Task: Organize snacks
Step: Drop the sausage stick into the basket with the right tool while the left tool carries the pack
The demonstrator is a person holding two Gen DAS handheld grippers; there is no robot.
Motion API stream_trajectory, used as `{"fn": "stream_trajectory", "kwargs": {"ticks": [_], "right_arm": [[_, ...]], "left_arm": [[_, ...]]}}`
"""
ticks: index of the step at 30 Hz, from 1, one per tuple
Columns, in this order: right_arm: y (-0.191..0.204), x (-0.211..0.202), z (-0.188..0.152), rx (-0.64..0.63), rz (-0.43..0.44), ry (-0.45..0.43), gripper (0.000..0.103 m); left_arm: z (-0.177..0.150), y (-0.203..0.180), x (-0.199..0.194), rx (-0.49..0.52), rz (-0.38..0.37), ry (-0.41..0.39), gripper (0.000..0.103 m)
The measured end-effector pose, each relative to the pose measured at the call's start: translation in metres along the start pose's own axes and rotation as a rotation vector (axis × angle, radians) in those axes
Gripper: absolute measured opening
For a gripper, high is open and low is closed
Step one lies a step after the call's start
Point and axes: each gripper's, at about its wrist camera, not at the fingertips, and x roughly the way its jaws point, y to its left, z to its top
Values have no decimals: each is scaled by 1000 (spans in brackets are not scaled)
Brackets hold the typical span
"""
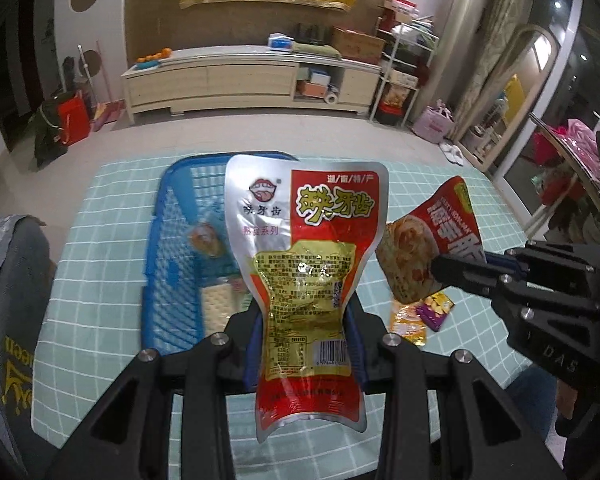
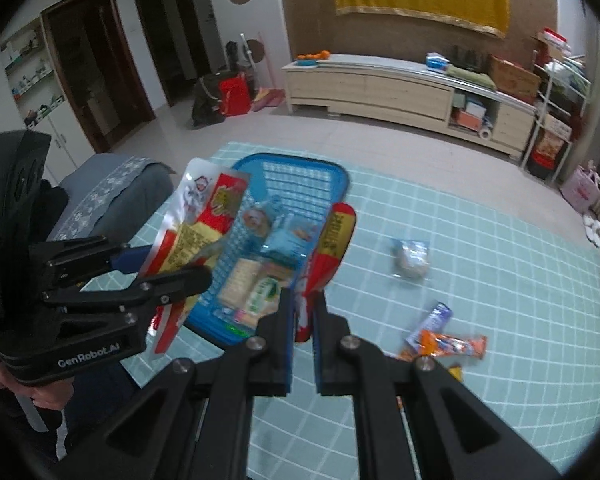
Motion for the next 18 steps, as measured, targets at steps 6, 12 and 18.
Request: {"fn": "stream_trajectory", "kwargs": {"ticks": [6,12,18], "right_arm": [[18,21,9,-21,36,34,11],[31,54,11,-50,38,119,11],[36,74,4,-49,28,188,11]], "left_arm": [[0,26,1,-30,25,7,33],[-5,40,9,-72,23,27,33],[-7,40,20,-95,23,49,34]]}}
